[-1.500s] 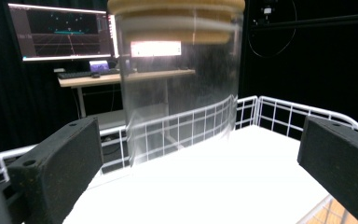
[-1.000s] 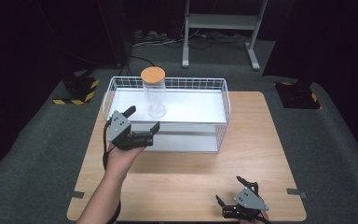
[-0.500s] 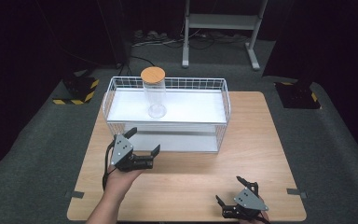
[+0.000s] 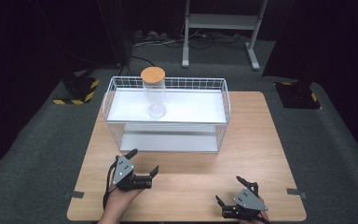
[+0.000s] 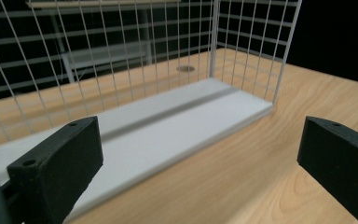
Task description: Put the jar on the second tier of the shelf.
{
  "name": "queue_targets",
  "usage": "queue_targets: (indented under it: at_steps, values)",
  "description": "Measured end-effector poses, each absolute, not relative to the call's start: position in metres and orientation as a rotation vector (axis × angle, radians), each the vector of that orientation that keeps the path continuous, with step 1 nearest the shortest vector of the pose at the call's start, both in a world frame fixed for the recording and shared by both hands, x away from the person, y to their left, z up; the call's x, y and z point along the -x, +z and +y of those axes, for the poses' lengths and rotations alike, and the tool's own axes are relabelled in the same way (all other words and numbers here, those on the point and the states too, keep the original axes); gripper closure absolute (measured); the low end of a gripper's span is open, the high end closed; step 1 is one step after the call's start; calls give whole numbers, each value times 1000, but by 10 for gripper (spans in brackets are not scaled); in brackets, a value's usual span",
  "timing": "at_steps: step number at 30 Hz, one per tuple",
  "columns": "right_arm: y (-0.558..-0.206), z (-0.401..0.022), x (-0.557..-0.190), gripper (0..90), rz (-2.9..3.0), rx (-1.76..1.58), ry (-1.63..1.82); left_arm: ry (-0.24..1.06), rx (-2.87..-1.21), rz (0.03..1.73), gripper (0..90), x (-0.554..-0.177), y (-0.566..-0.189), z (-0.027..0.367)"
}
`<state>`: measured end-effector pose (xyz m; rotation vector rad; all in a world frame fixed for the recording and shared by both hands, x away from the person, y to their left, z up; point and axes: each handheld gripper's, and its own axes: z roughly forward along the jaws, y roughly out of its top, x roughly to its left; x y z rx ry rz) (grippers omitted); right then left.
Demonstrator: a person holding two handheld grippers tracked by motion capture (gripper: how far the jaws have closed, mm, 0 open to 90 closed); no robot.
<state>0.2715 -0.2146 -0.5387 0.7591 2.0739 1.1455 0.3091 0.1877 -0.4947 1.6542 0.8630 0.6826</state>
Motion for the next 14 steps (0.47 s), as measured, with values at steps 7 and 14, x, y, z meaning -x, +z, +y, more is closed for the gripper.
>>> queue_targets:
  at_steps: [7, 14]
  values:
    - [-539, -214, -271, 2, 2074, -758, 1142, 661, -1665, 914, 4, -301, -515, 196]
    - [-539, -214, -271, 2, 2074, -758, 1140, 658, -1666, 930, 4, -296, -524, 200]
